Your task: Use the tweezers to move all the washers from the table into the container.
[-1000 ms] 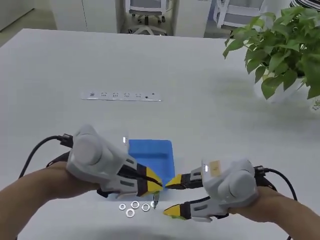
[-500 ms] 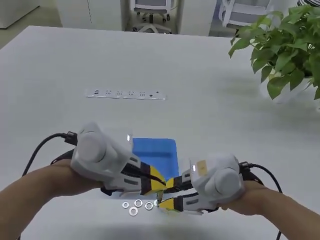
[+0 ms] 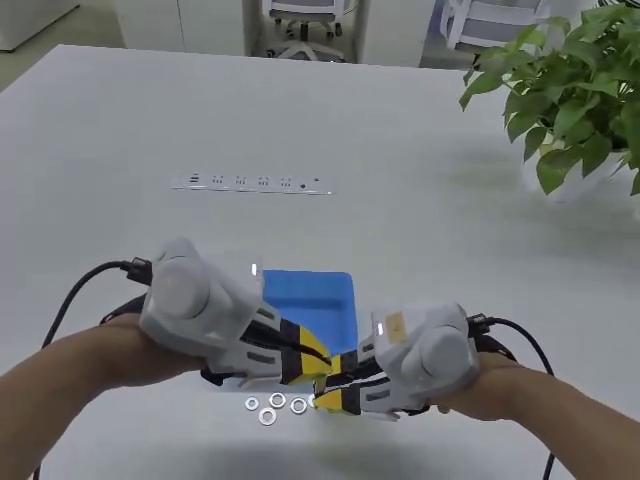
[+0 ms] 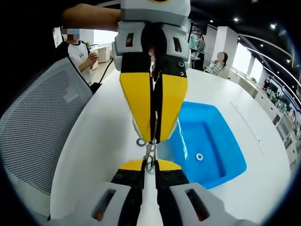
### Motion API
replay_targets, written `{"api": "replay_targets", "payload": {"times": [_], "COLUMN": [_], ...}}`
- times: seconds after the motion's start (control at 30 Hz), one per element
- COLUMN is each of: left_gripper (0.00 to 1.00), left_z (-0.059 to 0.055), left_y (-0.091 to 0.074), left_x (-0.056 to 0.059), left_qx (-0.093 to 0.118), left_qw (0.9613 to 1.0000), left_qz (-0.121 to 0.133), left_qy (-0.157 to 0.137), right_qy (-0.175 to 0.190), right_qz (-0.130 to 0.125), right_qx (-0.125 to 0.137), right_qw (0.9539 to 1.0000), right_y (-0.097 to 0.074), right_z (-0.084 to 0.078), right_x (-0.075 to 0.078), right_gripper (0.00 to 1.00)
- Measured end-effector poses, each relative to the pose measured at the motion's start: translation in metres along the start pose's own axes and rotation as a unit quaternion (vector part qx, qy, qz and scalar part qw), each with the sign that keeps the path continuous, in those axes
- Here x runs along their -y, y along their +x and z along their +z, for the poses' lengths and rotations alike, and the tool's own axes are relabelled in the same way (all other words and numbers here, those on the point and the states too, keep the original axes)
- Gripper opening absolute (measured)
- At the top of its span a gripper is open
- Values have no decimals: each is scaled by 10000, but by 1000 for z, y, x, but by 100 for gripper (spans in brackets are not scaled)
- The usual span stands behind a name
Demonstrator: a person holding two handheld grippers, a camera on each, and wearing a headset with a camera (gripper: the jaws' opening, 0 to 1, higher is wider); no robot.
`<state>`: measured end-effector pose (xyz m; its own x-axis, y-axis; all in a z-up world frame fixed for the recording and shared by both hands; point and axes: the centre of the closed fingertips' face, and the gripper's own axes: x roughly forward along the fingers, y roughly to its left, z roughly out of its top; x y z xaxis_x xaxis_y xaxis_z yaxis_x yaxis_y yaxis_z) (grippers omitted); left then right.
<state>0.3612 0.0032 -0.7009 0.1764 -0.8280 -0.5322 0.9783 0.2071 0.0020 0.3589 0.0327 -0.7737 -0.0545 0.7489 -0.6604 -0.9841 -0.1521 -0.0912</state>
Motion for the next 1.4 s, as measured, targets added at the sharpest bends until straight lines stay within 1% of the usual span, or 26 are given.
{"api": "replay_targets", "payload": {"times": [0.27,0.5,0.7,0.87,0.97,1.1,1.23,1.27,1.33,1.4], "left_gripper": [5,5,5,5,6,12,19,22,29,32], "left_z": [1,0,0,-1,1,3,7,8,8,8], "left_y": [3,2,1,-1,-3,-7,-12,-13,-14,-16], "left_x": [1,0,2,3,3,2,1,1,0,1], "left_qx": [-8,-35,-143,-132,-87,-5,124,172,200,246], "left_qw": [10000,10000,9998,9998,9999,9999,9999,9998,9997,9995], "left_qz": [-40,-31,-38,-42,-36,-3,42,74,135,156], "left_qy": [21,32,166,152,134,101,-15,-63,-104,-153], "right_qy": [137,205,170,161,148,108,86,89,45,32], "right_qz": [14,5,36,49,39,8,-21,-22,-29,-11], "right_qx": [-9,-8,-22,-35,-21,-3,16,30,31,46], "right_qw": [9999,9998,9998,9999,9999,9999,10000,10000,10000,10000], "right_y": [-1,-1,0,0,-1,-4,-7,-8,-10,-12], "right_z": [-1,0,1,2,4,6,10,10,13,15], "right_x": [0,0,-2,-4,-4,-3,-3,-3,-4,-4], "right_gripper": [7,7,7,7,7,7,7,7,7,7]}}
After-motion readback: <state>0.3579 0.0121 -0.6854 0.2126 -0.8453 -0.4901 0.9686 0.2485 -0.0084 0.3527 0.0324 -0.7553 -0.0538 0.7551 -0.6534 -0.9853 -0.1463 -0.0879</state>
